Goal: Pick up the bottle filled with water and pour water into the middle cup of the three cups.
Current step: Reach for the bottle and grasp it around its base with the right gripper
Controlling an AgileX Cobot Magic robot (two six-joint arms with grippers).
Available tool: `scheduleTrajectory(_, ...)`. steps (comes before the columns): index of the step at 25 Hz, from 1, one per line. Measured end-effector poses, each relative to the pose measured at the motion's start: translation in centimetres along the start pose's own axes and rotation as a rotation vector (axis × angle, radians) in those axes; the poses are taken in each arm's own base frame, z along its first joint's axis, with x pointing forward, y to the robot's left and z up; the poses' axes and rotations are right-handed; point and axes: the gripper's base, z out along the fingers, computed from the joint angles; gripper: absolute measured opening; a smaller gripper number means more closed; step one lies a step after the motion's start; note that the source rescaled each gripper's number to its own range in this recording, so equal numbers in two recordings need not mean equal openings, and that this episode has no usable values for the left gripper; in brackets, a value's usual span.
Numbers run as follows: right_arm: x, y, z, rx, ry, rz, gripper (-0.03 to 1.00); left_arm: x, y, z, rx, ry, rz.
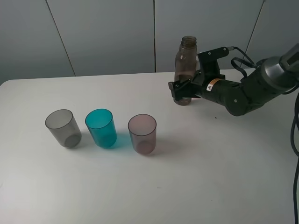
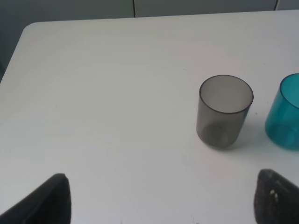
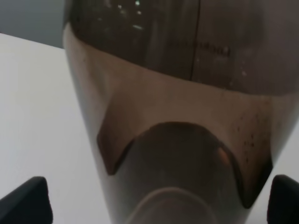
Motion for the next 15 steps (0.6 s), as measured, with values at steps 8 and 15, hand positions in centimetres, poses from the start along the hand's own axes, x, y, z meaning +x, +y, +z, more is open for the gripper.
scheduleTrajectory(8, -0.3, -0.1, 1.6, -0.002, -0.044, 0.004, 1.0, 0.0, 0.0, 0.0, 0.0, 0.0, 0.0)
scheduleTrajectory(15, -0.1, -0.1, 2.6, -0.004, -0.062, 0.033, 1.0, 0.0, 0.0, 0.0, 0.0, 0.0, 0.0)
